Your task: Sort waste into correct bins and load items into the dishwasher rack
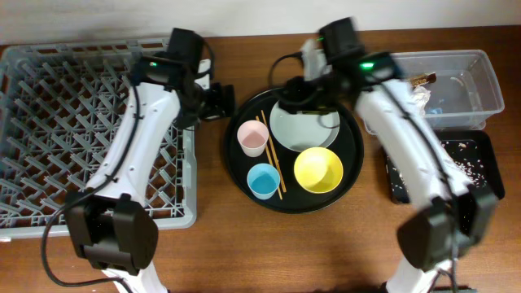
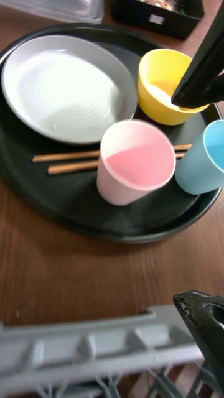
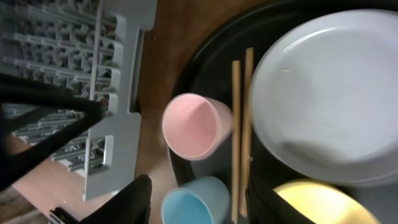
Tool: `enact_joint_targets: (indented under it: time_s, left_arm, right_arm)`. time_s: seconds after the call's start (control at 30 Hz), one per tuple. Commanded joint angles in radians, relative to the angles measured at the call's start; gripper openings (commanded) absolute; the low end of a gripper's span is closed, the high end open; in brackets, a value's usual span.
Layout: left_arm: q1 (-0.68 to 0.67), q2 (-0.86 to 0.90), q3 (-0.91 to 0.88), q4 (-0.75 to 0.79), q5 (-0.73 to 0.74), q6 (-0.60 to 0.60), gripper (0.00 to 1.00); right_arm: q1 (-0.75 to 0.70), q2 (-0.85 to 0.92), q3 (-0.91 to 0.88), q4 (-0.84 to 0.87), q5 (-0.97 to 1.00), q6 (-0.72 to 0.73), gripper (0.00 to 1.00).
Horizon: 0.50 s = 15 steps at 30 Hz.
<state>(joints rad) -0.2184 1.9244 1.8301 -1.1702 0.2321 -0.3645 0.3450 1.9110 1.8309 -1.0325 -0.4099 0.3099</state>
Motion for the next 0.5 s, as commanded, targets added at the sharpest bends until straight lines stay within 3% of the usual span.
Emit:
enact_joint_targets:
  time_s: [0.0, 0.3, 0.47]
  left_arm:
    - [0.111, -0.024, 0.005, -0.031, 0.039, -0.027, 0.94]
    - [0.213, -0.036, 0.005, -0.064, 0.041, 0.003, 0.94]
    - [0.213, -0.036, 0.005, -0.062, 0.042, 0.002, 0.95]
  right_arm:
    - [0.064, 0.121, 0.002, 0.038, 0.033, 0.071, 0.50]
    - [0.101, 0.281, 0.002, 0.066, 0.065, 0.092, 0.32]
    - [0.100, 0.289, 0.002, 0.065, 0.082, 0.092, 0.29]
